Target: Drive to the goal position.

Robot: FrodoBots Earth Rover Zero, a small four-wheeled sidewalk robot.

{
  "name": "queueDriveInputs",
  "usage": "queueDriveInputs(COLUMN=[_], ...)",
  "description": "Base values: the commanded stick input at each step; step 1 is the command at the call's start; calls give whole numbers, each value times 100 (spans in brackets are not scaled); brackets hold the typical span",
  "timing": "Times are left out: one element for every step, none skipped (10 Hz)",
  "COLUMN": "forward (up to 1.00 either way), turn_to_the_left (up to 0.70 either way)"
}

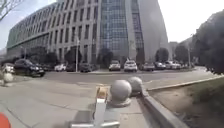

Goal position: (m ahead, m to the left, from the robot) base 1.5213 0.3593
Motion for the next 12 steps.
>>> queueDriveInputs(forward=[0,0,0,0,0,0,17,45,68,48,28,6], turn_to_the_left=[0,0,0,0,0,0,0,0,0,0,0,0])
